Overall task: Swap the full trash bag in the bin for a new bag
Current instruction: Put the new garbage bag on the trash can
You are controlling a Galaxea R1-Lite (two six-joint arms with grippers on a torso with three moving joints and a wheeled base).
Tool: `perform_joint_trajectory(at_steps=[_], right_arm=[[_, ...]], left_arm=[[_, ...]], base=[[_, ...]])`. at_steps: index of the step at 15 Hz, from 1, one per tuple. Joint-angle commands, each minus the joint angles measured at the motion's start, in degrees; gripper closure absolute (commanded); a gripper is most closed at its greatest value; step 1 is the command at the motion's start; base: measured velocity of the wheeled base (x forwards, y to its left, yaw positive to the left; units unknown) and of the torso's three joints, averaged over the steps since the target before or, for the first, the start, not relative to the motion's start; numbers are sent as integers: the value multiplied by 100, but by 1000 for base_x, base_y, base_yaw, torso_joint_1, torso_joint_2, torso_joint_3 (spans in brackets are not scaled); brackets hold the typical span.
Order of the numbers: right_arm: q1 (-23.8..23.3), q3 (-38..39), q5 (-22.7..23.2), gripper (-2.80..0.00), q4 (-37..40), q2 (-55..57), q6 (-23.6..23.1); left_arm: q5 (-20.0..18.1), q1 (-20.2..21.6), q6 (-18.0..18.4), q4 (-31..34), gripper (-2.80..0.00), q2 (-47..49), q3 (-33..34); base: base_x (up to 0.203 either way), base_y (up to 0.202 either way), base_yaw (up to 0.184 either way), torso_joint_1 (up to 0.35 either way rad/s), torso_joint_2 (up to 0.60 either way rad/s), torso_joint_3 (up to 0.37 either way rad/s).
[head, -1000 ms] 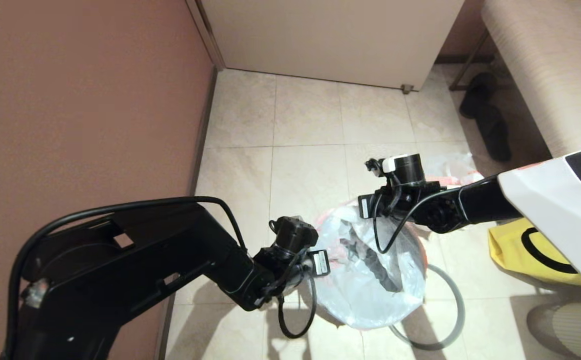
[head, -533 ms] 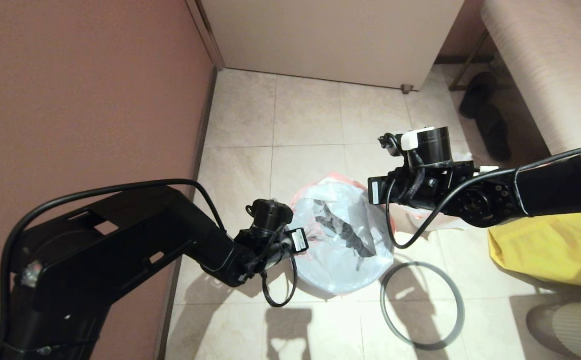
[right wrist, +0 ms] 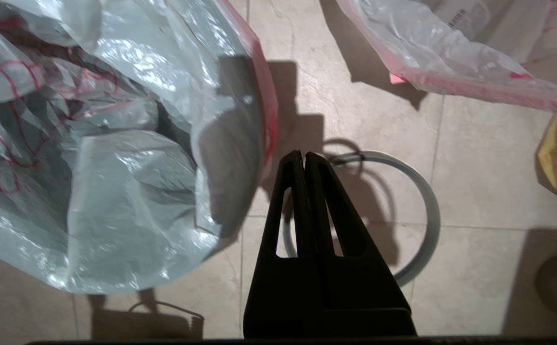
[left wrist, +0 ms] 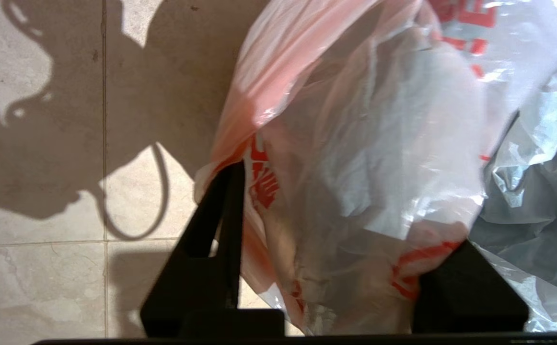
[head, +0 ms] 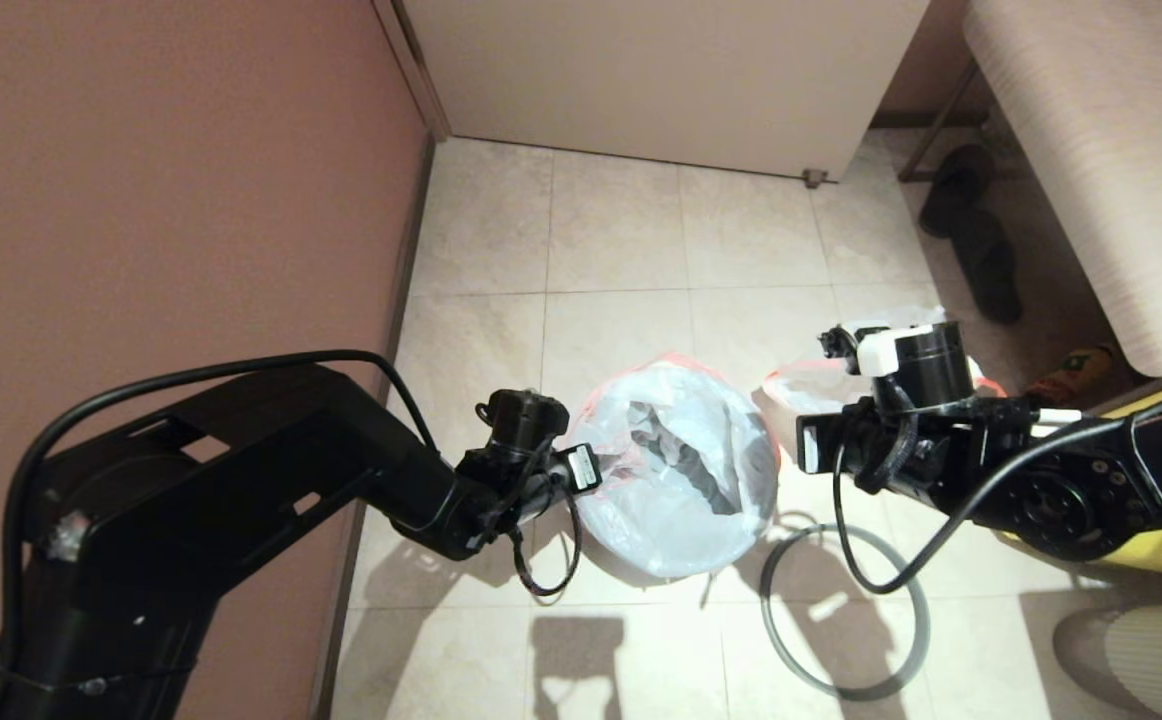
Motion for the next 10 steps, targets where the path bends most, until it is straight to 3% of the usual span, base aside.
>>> perform_joint_trajectory(at_steps=[1,5,9,10], right_arm=[[-6,374,-101,0,-23,-286,-34],[11,888,-313,0,-49,-660,-189],[134,865,-304,0,-71,-746,-472],[195,815,-269,0,-75,-671,-542]], left_arm=[[4,12,-25,-5,-280,-143,12],[-36,-60,-27,63,-280,-803,216],[-31,19,-32,84,-280,-1196,264],[-31,135,-28,84,0,-1264,233]], base=[[0,0,0,0,0,0],[0,0,0,0,0,0],[0,0,0,0,0,0],[0,0,0,0,0,0]])
